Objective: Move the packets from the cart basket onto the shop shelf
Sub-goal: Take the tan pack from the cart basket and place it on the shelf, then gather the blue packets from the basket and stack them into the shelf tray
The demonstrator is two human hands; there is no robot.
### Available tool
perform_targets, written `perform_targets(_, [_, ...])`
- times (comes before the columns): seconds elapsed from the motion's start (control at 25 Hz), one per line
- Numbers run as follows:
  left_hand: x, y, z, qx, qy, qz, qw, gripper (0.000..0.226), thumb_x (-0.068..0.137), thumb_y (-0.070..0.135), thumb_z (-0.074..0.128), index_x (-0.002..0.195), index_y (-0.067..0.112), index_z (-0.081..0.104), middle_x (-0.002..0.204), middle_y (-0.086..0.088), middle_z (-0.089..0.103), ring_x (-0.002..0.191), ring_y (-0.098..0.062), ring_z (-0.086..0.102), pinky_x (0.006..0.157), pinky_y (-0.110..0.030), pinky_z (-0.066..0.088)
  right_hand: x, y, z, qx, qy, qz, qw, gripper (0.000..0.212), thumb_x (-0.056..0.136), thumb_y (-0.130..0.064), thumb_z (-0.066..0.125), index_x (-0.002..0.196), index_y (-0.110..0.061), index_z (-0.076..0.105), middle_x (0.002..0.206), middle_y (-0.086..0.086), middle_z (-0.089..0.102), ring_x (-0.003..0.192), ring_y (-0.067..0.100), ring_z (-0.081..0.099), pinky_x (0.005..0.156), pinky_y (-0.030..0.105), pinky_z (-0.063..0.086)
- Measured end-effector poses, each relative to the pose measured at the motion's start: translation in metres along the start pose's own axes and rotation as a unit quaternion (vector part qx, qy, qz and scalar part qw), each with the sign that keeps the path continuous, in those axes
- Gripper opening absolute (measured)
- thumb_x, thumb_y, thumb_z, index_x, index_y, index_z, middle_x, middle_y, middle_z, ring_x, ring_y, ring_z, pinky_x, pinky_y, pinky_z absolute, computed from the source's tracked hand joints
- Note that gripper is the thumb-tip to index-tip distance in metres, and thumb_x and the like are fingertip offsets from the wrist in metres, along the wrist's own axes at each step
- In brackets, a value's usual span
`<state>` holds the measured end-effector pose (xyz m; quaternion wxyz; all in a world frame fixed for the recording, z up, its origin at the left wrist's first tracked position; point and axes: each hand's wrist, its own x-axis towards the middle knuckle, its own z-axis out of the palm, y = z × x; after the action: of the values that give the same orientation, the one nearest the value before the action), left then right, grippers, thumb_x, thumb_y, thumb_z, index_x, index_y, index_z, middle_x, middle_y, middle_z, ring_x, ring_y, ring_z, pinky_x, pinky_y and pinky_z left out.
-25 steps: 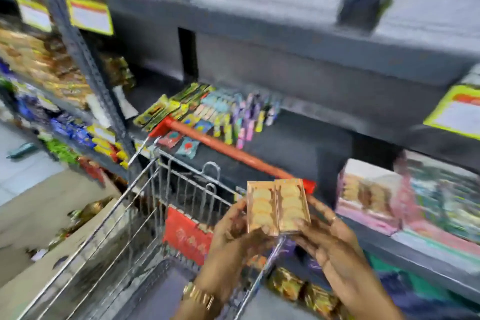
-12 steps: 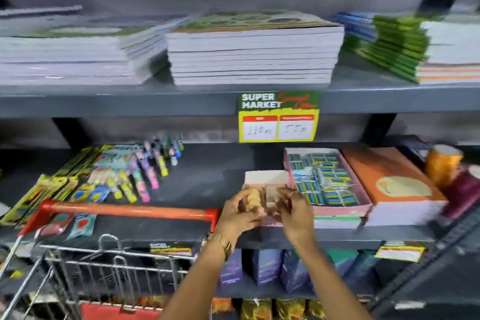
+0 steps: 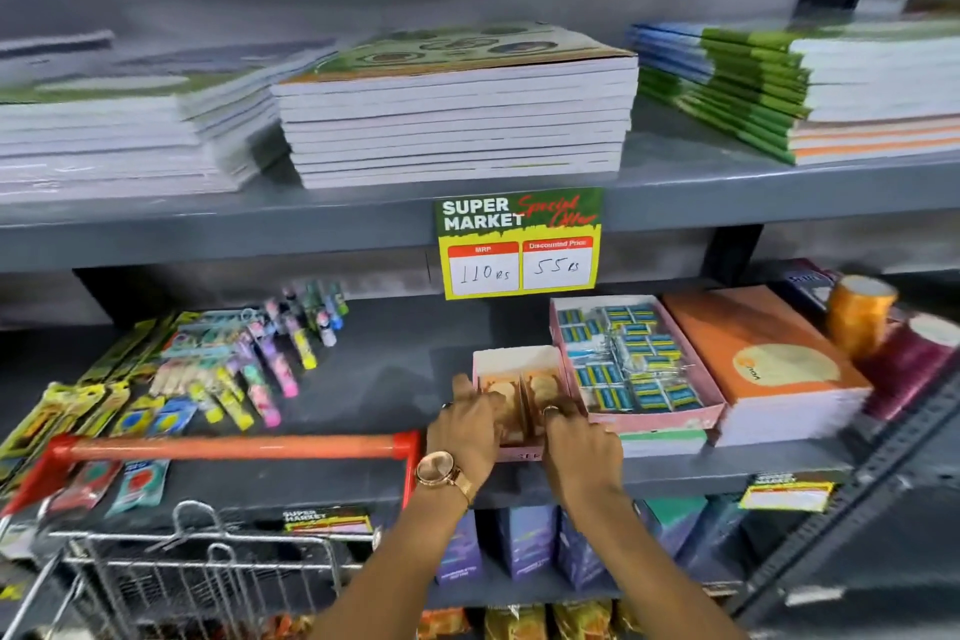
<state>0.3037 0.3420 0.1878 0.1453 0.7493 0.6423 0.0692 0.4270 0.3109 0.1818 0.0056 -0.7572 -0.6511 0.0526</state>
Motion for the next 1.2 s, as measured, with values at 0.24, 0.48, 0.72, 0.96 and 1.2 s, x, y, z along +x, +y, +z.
perform_targets(0.24, [0.001, 0.001, 0.008, 0.135, 0.041, 0.009, 0.990, 0.033, 0.092, 0.006, 0.042, 0.122, 0.018, 0.049, 0.128, -0.013, 0.041, 0.099, -0.036, 0.060, 0.074, -0.044, 0.054, -0.003, 0.000, 0.010, 0.018, -0.028, -0.014, 0.999, 0.033, 0.095, -0.010, 0.042, 0.125, -0.015, 0.055, 0.132, 0.007, 0.058, 0.110, 0.030, 0.064, 0.087, 0.037, 0.053])
perform_targets(0.48, [-0.014, 0.000, 0.005, 0.088, 0.044, -0.012, 0.995, 0.049, 0.097, 0.041, 0.040, 0.141, 0.021, 0.030, 0.136, -0.014, 0.038, 0.106, -0.038, 0.058, 0.075, -0.046, 0.054, -0.011, -0.002, 0.007, 0.077, -0.044, -0.014, 0.996, 0.050, 0.093, -0.007, 0.041, 0.142, -0.014, 0.034, 0.151, 0.010, 0.038, 0.113, 0.035, 0.061, 0.089, 0.043, 0.052])
perform_targets(0.72, [-0.080, -0.040, -0.006, -0.054, 0.172, -0.041, 0.983, 0.051, 0.096, 0.042, 0.036, 0.144, 0.027, 0.027, 0.148, -0.008, 0.033, 0.122, -0.034, 0.049, 0.088, -0.048, 0.051, -0.066, -0.061, -0.022, 0.141, 0.069, -0.171, 0.973, 0.048, 0.092, -0.014, 0.043, 0.140, -0.017, 0.038, 0.141, 0.004, 0.053, 0.104, 0.034, 0.065, 0.083, 0.043, 0.053])
perform_targets(0.96, [-0.184, -0.141, 0.009, -0.146, 0.311, -0.143, 0.928, 0.042, 0.094, 0.039, 0.030, 0.126, 0.020, 0.050, 0.117, -0.003, 0.062, 0.105, -0.023, 0.057, 0.092, -0.036, 0.044, -0.123, -0.159, 0.008, 0.258, 0.026, -0.360, 0.896, 0.034, 0.086, -0.020, 0.051, 0.117, -0.020, 0.064, 0.112, 0.004, 0.073, 0.103, 0.028, 0.067, 0.086, 0.036, 0.050])
perform_targets(1.2, [-0.304, -0.246, 0.121, -0.212, 0.202, -0.400, 0.869, 0.057, 0.087, 0.048, 0.022, 0.104, 0.012, 0.063, 0.097, -0.017, 0.073, 0.091, -0.037, 0.065, 0.076, -0.046, 0.053, -0.166, -0.239, 0.106, 0.051, -0.250, -0.470, 0.845, 0.043, 0.086, -0.029, 0.059, 0.125, -0.014, 0.053, 0.124, 0.013, 0.062, 0.118, 0.031, 0.054, 0.093, 0.036, 0.045])
